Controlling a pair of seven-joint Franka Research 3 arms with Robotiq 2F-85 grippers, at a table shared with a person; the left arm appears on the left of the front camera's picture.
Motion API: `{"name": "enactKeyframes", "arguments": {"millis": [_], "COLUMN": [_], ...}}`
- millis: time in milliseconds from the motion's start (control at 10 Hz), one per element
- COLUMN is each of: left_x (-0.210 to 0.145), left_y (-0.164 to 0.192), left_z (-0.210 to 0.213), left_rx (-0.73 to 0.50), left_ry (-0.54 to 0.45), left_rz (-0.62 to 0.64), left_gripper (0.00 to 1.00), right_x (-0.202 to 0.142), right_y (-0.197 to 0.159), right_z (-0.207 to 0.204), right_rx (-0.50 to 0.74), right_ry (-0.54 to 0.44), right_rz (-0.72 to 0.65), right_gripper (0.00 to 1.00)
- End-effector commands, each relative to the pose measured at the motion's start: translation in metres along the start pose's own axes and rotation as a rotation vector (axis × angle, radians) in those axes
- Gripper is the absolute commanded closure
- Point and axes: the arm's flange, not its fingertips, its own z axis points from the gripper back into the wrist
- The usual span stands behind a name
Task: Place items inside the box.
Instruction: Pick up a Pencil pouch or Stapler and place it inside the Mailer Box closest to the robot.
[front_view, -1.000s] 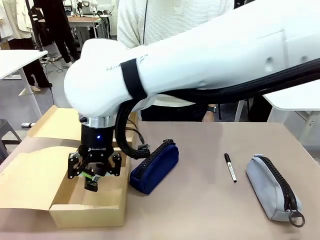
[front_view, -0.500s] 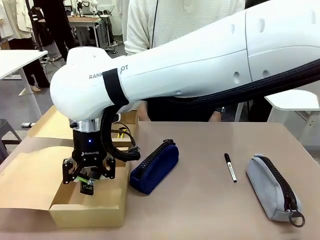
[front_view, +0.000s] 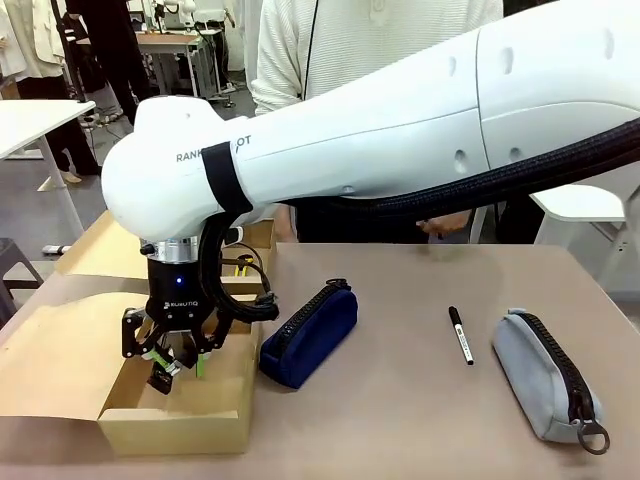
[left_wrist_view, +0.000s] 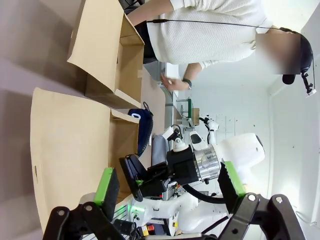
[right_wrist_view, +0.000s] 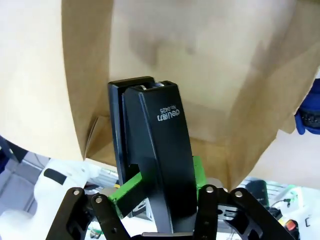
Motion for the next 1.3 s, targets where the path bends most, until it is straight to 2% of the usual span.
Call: {"name": "enactKeyframes", "arguments": {"millis": [0, 200, 1000, 1200], "left_x": [-0.001, -0.001, -0.001, -0.001], "left_y": [0.0, 0.0, 0.0, 0.0], "left_z": [0.001, 0.001, 0.001, 0.001], "left_rx": [-0.014, -0.014, -0.014, -0.014], "left_ry": [0.001, 0.001, 0.001, 0.001], "left_rz": [-0.018, -0.018, -0.018, -0.018], "left_gripper": [0.0, 0.0, 0.0, 0.0], "right_x": [-0.001, -0.004, -0.005, -0.012], "right_y": [0.009, 0.007, -0.004, -0.005], "right_z": [0.004, 0.004, 0.009, 0.016], "right_rx": [-0.017, -0.016, 0.053, 0.103], "right_ry": [-0.042, -0.097, -0.11, -0.055], "right_rz": [-0.036, -0.046, -0.049, -0.021], "right_gripper": [0.17, 0.0, 0.0, 0.0]}}
